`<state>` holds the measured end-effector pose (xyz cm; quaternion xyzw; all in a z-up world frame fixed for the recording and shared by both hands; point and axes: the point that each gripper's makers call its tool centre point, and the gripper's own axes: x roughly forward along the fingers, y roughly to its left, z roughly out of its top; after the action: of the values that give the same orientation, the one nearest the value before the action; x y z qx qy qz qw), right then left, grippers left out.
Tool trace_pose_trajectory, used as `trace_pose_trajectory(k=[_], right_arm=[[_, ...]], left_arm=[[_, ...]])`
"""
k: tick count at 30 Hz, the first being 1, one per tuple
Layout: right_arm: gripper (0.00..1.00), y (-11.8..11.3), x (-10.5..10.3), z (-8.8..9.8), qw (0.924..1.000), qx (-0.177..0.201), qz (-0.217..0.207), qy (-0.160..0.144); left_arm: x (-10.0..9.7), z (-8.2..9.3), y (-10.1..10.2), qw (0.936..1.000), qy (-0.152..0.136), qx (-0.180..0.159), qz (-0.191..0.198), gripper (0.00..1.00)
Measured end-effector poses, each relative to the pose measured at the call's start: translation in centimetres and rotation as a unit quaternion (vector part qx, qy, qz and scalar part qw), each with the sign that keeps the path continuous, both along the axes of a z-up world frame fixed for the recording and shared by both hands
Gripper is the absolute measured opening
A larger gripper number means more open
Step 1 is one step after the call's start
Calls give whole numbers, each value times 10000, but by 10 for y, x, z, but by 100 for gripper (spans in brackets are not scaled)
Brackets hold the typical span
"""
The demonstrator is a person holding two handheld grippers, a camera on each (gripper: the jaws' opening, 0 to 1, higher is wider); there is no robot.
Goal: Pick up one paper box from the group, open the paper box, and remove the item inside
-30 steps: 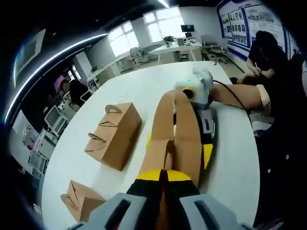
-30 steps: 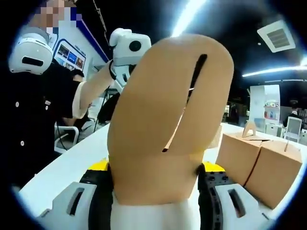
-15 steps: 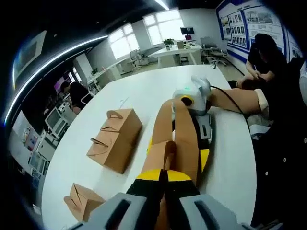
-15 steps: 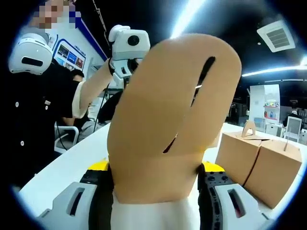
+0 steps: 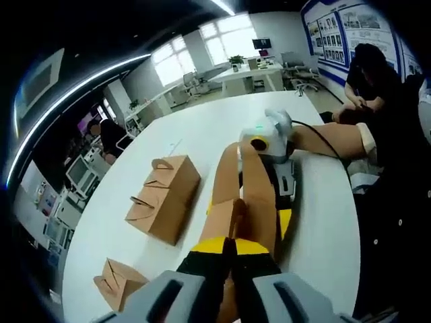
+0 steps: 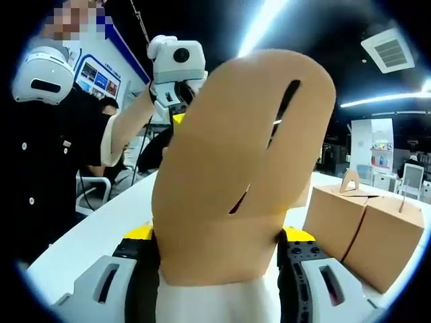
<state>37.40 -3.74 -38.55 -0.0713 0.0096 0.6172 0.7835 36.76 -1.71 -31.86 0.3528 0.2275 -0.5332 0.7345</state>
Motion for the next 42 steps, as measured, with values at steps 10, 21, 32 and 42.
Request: trace_pose_trajectory(k=[10,21,32,42], right_arm=[[70,0,1,0,10000,-10,-20,30],[83,-12,-5,19,9993,242,-208,199],[73,-129,-11,75,9854,-231,-1648,-370],[73,-162,-77,95,9701,-1123,-2126,-332]], left_arm=[[-2,6,2,9999,-35,-147,32,7],[2,7,9,9993,-182,-268,166,13],[-10,14,30,9982,-319,-391,312,30],[-50,24,101,9923,-588,-584,918,38]])
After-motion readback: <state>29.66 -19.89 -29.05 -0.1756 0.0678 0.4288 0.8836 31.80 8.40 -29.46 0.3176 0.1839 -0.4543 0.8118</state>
